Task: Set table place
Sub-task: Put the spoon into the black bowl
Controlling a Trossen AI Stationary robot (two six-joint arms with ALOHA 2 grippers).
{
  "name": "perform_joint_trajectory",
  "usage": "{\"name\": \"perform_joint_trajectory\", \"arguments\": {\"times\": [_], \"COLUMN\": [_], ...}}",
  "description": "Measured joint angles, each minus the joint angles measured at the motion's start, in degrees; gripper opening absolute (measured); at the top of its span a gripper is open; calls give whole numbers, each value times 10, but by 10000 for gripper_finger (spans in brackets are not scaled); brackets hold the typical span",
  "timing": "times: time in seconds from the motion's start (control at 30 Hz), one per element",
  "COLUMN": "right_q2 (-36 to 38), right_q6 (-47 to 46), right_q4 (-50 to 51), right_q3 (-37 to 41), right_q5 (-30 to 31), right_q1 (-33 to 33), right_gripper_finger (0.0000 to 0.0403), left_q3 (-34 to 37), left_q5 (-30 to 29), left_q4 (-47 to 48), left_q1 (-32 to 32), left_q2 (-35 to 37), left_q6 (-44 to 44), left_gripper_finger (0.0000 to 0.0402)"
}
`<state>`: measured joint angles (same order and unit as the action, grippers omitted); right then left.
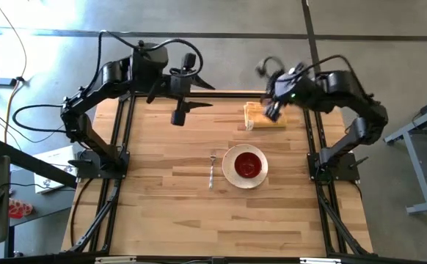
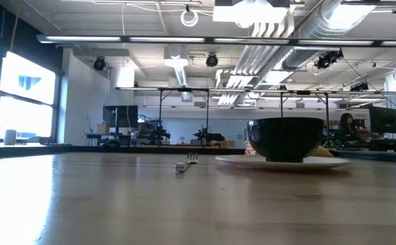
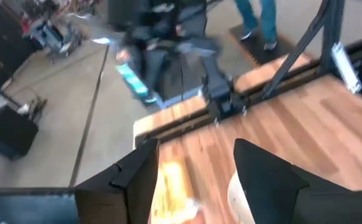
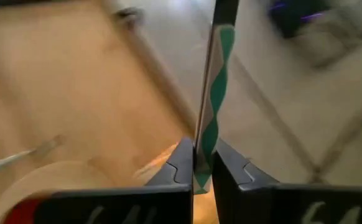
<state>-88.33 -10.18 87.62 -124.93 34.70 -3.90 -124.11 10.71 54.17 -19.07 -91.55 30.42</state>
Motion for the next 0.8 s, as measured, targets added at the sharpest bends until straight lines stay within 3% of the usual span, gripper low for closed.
{"name": "perform_joint_trajectory", "arguments": {"times": [0.17,0.3,0.43,0.6,0.8], "right_q2": [0,7,8,9,-5], "right_q6": [-72,-126,-179,-254,-321], "right_q4": [25,27,22,20,-69], "right_q3": [124,239,330,393,411], "right_q5": [-61,-181,-280,-367,-418], "right_q1": [0,5,29,77,116], "right_gripper_finger": [2,2,2,2,2], "left_q3": [0,0,0,0,0], "left_q5": [-36,-60,-134,-199,-208], "left_q4": [52,92,150,191,199], "left_q1": [0,0,0,0,0], "left_q2": [2,2,2,1,1], "left_q6": [9,13,15,23,35], "left_gripper_finger": [181,177,179,177,177]}}
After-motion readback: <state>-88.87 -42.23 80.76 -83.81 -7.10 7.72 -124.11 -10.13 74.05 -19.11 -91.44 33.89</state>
